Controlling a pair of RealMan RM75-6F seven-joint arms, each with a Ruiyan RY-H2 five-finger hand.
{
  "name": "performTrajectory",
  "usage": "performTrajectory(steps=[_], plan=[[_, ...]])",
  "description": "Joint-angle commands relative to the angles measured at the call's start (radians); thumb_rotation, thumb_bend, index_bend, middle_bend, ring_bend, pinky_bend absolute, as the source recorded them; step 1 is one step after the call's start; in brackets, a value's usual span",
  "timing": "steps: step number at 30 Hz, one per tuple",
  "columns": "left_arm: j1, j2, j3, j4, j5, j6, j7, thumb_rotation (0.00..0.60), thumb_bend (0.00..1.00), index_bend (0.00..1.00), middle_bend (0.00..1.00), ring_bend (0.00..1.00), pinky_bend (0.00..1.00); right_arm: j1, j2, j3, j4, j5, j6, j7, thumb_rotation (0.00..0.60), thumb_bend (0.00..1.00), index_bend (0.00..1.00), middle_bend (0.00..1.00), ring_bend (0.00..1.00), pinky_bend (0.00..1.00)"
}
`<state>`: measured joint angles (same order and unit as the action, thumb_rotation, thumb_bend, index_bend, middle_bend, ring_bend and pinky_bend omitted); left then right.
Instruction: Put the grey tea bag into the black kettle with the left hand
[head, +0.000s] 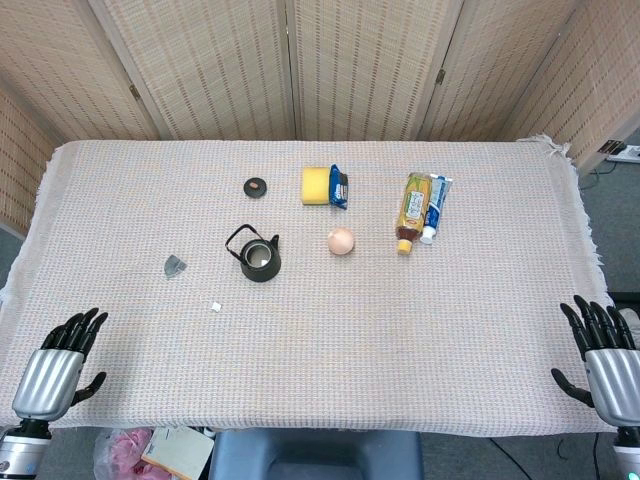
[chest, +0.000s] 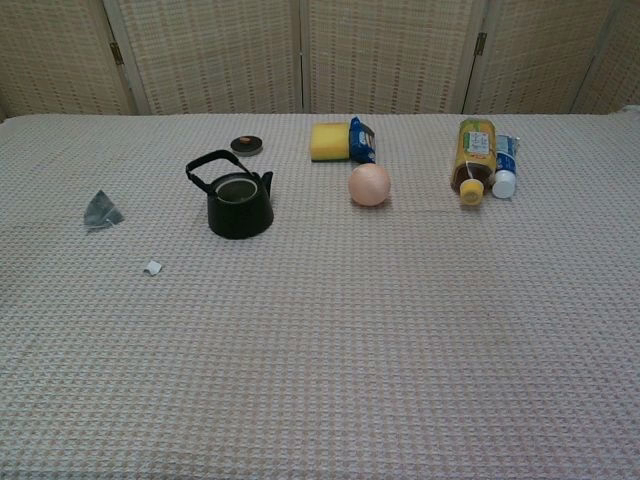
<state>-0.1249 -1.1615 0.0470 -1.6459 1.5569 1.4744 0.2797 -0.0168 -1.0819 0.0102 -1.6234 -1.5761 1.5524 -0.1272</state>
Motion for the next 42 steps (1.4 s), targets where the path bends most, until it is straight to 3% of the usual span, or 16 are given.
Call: performTrajectory(steps=[1, 7, 11, 13, 15, 16, 17, 19, 23, 27, 34, 42], plan=[[0.001, 0.0, 0.001, 0.004, 0.002, -0.004, 0.002, 0.6, 0.3, 0.0, 0.08, 0.11, 0.23, 0.005, -0.001, 0.002, -0.004, 0.003, -0.008, -0.006, 0.6, 0.14, 0.0, 0.0, 0.0, 0.0], [0.0, -0.001, 0.007, -0.008, 0.021, -0.014, 0.007, 0.6, 0.3, 0.0, 0.08, 0.11, 0.23, 0.005, 0.001, -0.001, -0.005, -0.011, -0.001, -0.002, 0.6, 0.14, 0.0, 0.0, 0.0, 0.0], [-0.064, 0.019, -0.002, -0.055, 0.044, -0.102, 0.033, 0.6, 0.3, 0.01, 0.11, 0.12, 0.26, 0.004, 0.006, -0.002, -0.01, -0.016, 0.004, 0.011, 0.6, 0.14, 0.0, 0.0, 0.0, 0.0], [-0.113, 0.032, -0.026, -0.08, 0.048, -0.155, 0.044, 0.6, 0.3, 0.04, 0.35, 0.26, 0.43, 0.006, 0.007, -0.003, -0.011, -0.029, 0.011, 0.013, 0.6, 0.14, 0.0, 0.0, 0.0, 0.0], [-0.156, 0.02, -0.048, -0.08, 0.071, -0.184, 0.026, 0.6, 0.3, 0.12, 0.83, 0.65, 0.8, 0.008, 0.007, -0.004, -0.011, -0.035, 0.009, 0.014, 0.6, 0.14, 0.0, 0.0, 0.0, 0.0], [-0.175, 0.005, -0.059, -0.072, 0.082, -0.193, -0.001, 0.6, 0.3, 0.18, 0.95, 0.81, 0.92, 0.01, 0.008, -0.004, -0.011, -0.035, 0.006, 0.015, 0.6, 0.14, 0.0, 0.0, 0.0, 0.0], [-0.198, -0.019, -0.073, -0.058, 0.082, -0.211, -0.032, 0.6, 0.3, 0.26, 1.0, 0.93, 0.99, 0.012, 0.008, -0.004, -0.011, -0.034, 0.001, 0.016, 0.6, 0.14, 0.0, 0.0, 0.0, 0.0], [-0.236, -0.034, -0.083, -0.045, 0.057, -0.276, -0.04, 0.6, 0.3, 0.35, 1.0, 1.0, 1.0, 0.016, 0.009, -0.003, -0.011, -0.032, -0.007, 0.016, 0.6, 0.14, 0.0, 0.0, 0.0, 0.0], [-0.314, -0.073, -0.112, -0.048, -0.033, -0.416, 0.001, 0.6, 0.3, 0.41, 1.0, 1.0, 1.0, 0.022, 0.012, -0.001, -0.013, -0.03, -0.014, 0.019, 0.6, 0.14, 0.0, 0.0, 0.0, 0.0], [-0.368, -0.12, -0.142, -0.045, -0.115, -0.491, 0.071, 0.6, 0.3, 0.46, 1.0, 1.0, 1.0, 0.026, 0.014, 0.002, -0.014, -0.024, -0.019, 0.023, 0.6, 0.14, 0.0, 0.0, 0.0, 0.0], [-0.466, -0.188, -0.195, 0.01, -0.24, -0.597, 0.103, 0.6, 0.3, 0.49, 1.0, 1.0, 1.0, 0.034, 0.016, 0.008, -0.012, 0.001, -0.04, 0.029, 0.6, 0.14, 0.0, 0.0, 0.0, 0.0], [-0.544, -0.234, -0.212, 0.09, -0.318, -0.667, 0.1, 0.6, 0.31, 0.49, 1.0, 1.0, 1.0, 0.035, 0.022, 0.018, -0.011, 0.03, -0.046, 0.042, 0.6, 0.14, 0.0, 0.0, 0.0, 0.0]])
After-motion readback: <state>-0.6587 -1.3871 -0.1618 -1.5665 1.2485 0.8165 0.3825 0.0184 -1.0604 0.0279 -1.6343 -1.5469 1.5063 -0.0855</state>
